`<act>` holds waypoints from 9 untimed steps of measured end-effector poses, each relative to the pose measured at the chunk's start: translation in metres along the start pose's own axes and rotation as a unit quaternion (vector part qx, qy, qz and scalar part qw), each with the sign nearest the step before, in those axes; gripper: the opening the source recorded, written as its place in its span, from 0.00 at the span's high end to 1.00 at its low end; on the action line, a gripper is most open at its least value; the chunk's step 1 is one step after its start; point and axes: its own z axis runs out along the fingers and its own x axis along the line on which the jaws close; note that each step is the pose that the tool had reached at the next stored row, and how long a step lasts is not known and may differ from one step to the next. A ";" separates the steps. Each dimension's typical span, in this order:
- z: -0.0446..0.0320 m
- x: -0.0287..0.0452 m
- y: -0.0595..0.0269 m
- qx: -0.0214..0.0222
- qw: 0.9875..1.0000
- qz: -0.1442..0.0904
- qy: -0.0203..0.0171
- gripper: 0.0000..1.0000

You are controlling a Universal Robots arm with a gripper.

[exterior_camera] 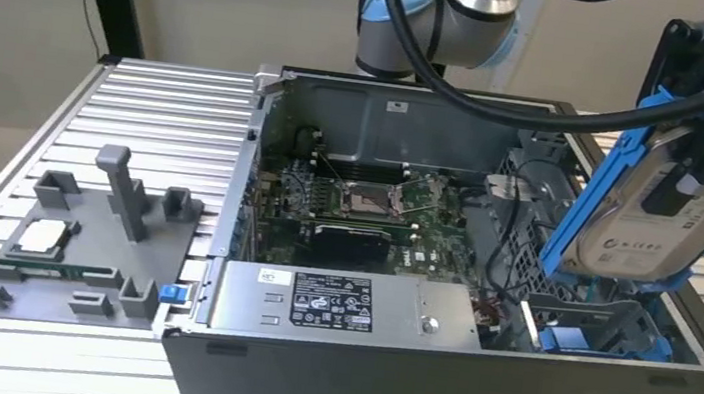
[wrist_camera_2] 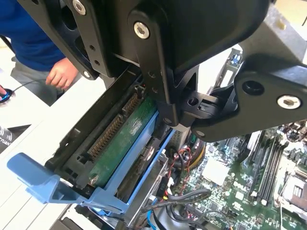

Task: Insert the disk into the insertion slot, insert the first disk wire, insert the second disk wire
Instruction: 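Insert the disk into the insertion slot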

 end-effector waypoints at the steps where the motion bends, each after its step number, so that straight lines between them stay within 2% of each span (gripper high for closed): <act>1: 0.0007 0.0000 0.0000 0.000 1.000 0.000 0.000 1.00; 5: 0.0045 0.0018 -0.0002 0.000 1.000 0.000 0.000 1.00; 9: 0.0091 0.0082 -0.0005 0.000 1.000 0.001 -0.001 1.00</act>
